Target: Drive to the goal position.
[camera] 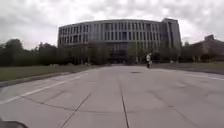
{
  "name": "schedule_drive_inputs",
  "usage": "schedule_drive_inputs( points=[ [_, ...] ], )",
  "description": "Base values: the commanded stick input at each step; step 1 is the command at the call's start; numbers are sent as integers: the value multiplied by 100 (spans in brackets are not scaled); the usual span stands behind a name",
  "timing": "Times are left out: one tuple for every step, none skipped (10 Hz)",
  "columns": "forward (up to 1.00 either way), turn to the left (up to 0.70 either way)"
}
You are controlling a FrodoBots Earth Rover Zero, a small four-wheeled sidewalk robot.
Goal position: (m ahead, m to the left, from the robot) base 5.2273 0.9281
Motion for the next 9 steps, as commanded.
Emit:
schedule_drive_inputs(
  points=[
    [70,14],
    [70,14],
    [70,14],
    [70,14],
    [70,14],
    [70,14],
    [70,14],
    [70,14],
    [70,14]
  ],
)
